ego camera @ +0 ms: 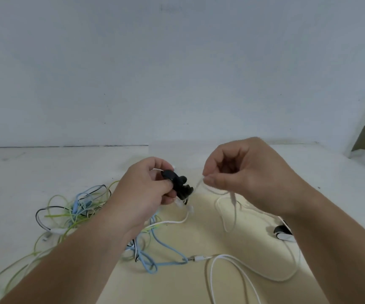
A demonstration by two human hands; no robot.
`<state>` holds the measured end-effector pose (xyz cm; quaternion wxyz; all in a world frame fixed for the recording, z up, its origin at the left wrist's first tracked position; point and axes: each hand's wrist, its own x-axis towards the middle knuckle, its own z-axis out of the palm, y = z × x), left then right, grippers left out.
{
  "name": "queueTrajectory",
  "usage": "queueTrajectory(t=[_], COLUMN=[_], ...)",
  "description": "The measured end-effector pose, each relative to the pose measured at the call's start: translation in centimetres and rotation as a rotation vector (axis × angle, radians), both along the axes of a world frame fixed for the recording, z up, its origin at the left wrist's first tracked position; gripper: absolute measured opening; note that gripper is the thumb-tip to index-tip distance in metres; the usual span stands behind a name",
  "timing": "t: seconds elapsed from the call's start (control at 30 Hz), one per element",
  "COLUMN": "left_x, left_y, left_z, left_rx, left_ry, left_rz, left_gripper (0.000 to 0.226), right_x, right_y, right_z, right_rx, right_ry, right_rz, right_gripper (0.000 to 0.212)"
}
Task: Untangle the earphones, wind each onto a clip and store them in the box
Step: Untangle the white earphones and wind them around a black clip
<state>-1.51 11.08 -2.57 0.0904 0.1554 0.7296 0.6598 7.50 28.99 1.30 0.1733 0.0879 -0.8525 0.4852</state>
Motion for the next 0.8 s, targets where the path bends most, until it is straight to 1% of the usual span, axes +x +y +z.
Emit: queueTrajectory(t=[0.1,0.2,0.33,0.43,0.53,0.6,0.67,0.8], left_x=[0.2,0.3,0.6,0.8,1.1,1.1,1.1,1.2], left_y=[-0.3,-0.3,0.2,0.2,0.2,0.1,0.0,0.1], left_z=[0.1,0.2,0.2,0.6,1.1,1.2,1.2,1.2], left_rx=[-0.064,-0.065,0.053,0.177,0.279,0.310,0.313,0.328], left_ry=[0.029,0.085,0.063,0.005,-0.054,-0.072,-0.065,-0.080], left_rz=[-0.048,-0.036,-0.052,-0.117,-0.179,-0.200,-0.207,-0.241], left_gripper=[0.039,0.037,0.030,0.026,0.028,0.032,0.035,0.031], right_x=[0.1,0.3,0.4,0.1,-0.4,-0.5,-0.6,-0.6], right_y=[0.5,0.8,0.4,0.2,0.2,0.2,0.1,-0.2], right_z=[0.2,0.7,0.6,0.1,-0.4,-0.5,-0.5,-0.8], right_rx=[-0.069,-0.144,-0.091,-0.038,-0.013,-0.042,-0.080,-0.162], right_ry=[0.116,0.100,-0.086,-0.160,-0.142,-0.103,-0.078,-0.064], right_rz=[-0.094,-0.074,0.080,0.084,-0.014,-0.054,-0.062,-0.027], right_gripper=[0.014,0.013,0.012,0.013,0.012,0.014,0.016,0.015])
